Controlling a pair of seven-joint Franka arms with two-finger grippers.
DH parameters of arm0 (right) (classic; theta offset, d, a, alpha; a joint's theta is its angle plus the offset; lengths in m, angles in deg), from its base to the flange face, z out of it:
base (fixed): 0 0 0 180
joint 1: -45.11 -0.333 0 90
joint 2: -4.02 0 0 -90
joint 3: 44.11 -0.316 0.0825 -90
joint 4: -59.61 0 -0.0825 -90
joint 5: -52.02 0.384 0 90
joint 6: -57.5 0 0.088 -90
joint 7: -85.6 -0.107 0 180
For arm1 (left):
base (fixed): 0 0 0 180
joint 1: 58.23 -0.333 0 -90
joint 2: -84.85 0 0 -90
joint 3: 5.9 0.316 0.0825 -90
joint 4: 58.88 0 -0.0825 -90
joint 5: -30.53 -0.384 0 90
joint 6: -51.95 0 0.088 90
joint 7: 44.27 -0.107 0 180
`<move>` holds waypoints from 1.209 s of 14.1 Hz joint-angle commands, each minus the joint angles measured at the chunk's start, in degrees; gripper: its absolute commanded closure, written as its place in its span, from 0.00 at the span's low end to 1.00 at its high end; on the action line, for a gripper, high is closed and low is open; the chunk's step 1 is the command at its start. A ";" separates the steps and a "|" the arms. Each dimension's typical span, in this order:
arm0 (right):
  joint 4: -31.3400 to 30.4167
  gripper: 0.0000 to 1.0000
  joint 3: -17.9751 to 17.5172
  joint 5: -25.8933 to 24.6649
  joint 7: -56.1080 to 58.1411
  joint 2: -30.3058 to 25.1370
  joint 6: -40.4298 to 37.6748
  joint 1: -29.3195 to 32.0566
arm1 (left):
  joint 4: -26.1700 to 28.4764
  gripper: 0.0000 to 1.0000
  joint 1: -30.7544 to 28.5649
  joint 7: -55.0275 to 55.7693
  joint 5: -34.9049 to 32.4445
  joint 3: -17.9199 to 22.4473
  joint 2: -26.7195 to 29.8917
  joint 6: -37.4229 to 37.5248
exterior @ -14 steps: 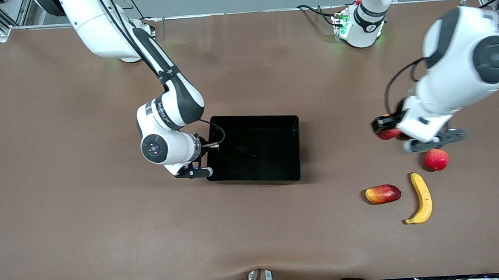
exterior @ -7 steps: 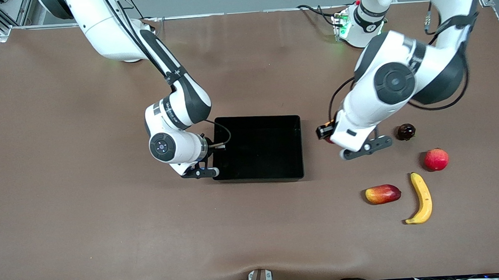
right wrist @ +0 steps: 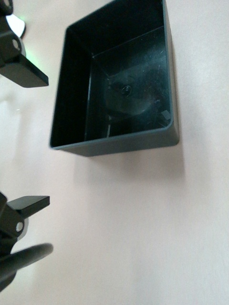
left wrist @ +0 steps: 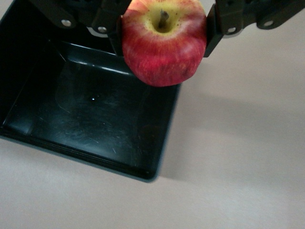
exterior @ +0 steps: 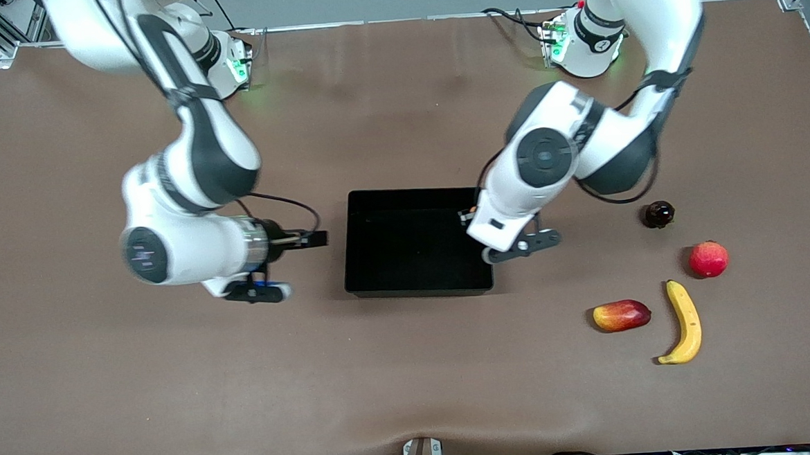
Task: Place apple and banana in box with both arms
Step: 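Carry the apple into the box and open the left gripper while right withdraws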
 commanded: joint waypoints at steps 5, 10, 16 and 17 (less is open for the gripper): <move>7.37 0.00 3.35 -9.95 -0.60 -1.04 -5.34 2.42 | -1.59 1.00 4.34 2.86 -3.65 0.43 -6.93 -4.11; 8.87 0.00 4.76 -13.06 0.44 -7.10 -10.70 5.83 | -0.98 1.00 5.57 4.18 -5.07 0.43 -11.06 -5.52; 8.87 0.00 4.59 -10.95 1.84 -10.36 -11.67 14.09 | 3.75 0.99 6.19 7.08 -4.54 0.43 -12.56 -9.88; 8.87 0.00 4.93 -11.56 5.07 -10.54 -11.76 14.63 | 5.60 0.88 6.28 8.65 -4.54 0.43 -12.56 -12.87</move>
